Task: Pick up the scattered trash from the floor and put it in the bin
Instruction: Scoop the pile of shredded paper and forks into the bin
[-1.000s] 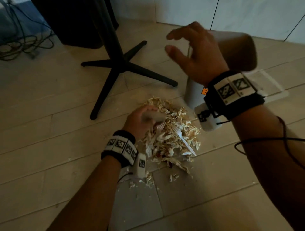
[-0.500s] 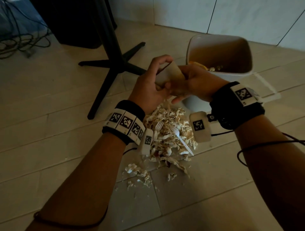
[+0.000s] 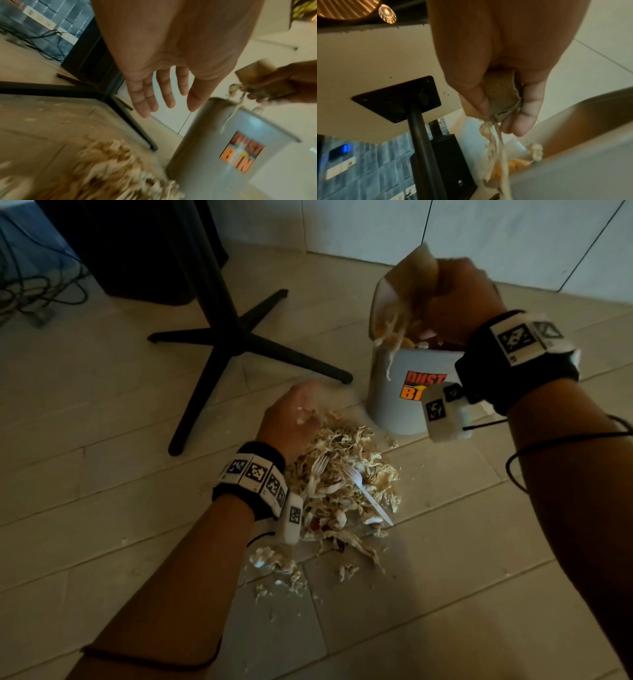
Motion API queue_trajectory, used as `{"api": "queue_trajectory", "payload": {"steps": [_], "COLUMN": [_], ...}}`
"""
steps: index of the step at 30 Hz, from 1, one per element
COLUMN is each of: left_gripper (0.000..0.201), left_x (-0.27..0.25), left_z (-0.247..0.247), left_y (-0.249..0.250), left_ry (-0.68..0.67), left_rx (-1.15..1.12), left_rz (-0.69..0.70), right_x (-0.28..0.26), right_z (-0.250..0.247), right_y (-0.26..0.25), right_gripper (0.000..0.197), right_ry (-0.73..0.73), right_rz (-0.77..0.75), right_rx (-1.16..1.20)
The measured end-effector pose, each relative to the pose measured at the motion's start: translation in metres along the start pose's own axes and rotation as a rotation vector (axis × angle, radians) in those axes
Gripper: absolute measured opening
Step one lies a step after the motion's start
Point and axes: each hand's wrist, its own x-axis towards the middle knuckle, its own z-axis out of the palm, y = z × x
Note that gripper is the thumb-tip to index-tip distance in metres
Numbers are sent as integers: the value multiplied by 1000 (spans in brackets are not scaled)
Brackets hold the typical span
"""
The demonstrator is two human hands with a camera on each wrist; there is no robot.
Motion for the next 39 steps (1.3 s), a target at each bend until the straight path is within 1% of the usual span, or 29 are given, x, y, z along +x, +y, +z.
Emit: {"api": "queue_trajectory", "payload": {"steps": [2, 3, 5, 7, 8, 10, 11, 12, 14, 16, 19, 23, 25, 26, 28, 30, 31, 33, 36, 37, 39], "left_gripper": [52, 55, 67, 84, 94, 113, 118, 118, 110, 97, 75, 60, 52, 51, 55, 57, 56, 50, 37, 35, 30], "left_x": [-2, -4, -8, -11, -12, -13, -11, -10, -8, -8, -13, -14, -12, -11, -10, -10, -10, -10, -9, -8, -7], "left_z": [15, 24, 42, 55, 61, 69, 72, 74, 79, 83, 85, 73, 61, 54, 41, 29, 24, 14, 0, -3, -8], "left_y": [-30, -45, -70, -85, -90, -93, -92, -91, -92, -98, -102, -102, -98, -95, -88, -79, -73, -59, -37, -31, -20], "left_ry": [-107, -168, -262, -331, -359, -426, -460, -493, -526, -483, -381, -305, -243, -218, -171, -103, -60, 19, 100, 126, 173], "left_rx": [102, 143, 240, 294, 315, 374, 405, 421, 449, 510, 497, 425, 404, 389, 331, 240, 189, 99, 9, -35, -107], "left_rz": [-116, -177, -287, -395, -423, -425, -418, -406, -389, -350, -312, -339, -319, -312, -296, -260, -238, -194, -130, -104, -36], "right_x": [11, 15, 20, 22, 23, 23, 23, 23, 23, 23, 20, 9, -3, -9, -20, -29, -33, -40, -52, -55, -62], "right_z": [-6, -8, -10, -11, -10, -9, -7, -6, -1, 2, 8, 24, 33, 40, 54, 70, 79, 96, 116, 123, 133], "right_y": [8, 13, 23, 33, 38, 48, 52, 56, 61, 61, 54, 34, 18, 11, -2, -8, -8, -5, 5, 9, 8], "right_gripper": [31, 34, 40, 46, 52, 67, 73, 75, 73, 68, 56, 44, 38, 36, 33, 31, 31, 38, 67, 76, 86], "right_ry": [119, 147, 137, 90, 73, 48, 22, -13, -67, -73, -7, 131, 176, 197, 225, 191, 146, -10, -309, -371, -438], "right_rz": [29, 45, 84, 141, 172, 218, 235, 251, 279, 259, 169, -63, -166, -211, -321, -375, -366, -277, -53, 6, 93], "right_rx": [-106, -157, -237, -217, -185, -153, -154, -172, -209, -177, -129, -137, -132, -109, -37, 45, 63, 81, 193, 237, 366]}}
